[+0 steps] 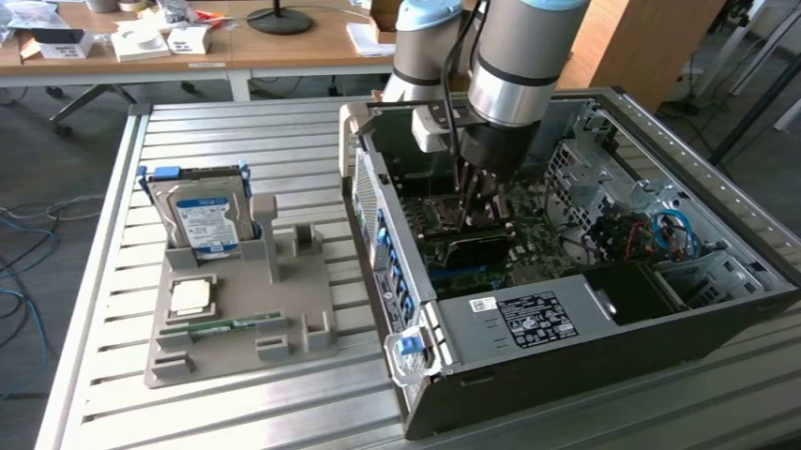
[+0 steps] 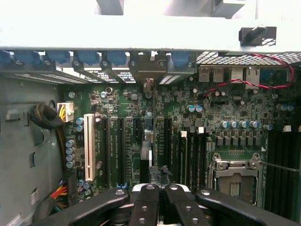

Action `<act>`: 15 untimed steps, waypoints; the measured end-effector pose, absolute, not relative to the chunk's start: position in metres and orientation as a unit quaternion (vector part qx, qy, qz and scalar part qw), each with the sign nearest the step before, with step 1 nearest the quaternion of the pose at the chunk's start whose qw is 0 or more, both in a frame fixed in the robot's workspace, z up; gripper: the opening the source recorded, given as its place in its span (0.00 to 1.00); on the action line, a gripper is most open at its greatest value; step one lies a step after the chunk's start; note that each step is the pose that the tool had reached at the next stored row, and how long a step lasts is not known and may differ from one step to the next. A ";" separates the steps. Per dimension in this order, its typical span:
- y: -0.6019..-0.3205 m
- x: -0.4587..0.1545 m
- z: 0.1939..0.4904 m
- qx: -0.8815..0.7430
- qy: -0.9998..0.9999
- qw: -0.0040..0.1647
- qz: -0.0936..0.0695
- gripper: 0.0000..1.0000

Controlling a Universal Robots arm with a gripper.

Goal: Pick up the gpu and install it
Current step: 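Press down on the gpu until it lock into place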

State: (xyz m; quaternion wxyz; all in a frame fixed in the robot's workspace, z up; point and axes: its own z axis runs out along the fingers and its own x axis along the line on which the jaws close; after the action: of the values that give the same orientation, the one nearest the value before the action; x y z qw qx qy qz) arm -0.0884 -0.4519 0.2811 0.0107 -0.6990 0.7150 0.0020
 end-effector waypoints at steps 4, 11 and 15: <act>-0.452 -0.088 0.278 -0.699 0.715 0.011 0.002 0.11; -0.452 -0.088 0.275 -0.699 0.715 0.011 0.002 0.11; -0.451 -0.088 0.273 -0.699 0.715 0.011 0.002 0.11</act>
State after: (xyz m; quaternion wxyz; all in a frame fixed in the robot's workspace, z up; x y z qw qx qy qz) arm -0.0884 -0.4511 0.2729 0.0106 -0.6990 0.7150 0.0020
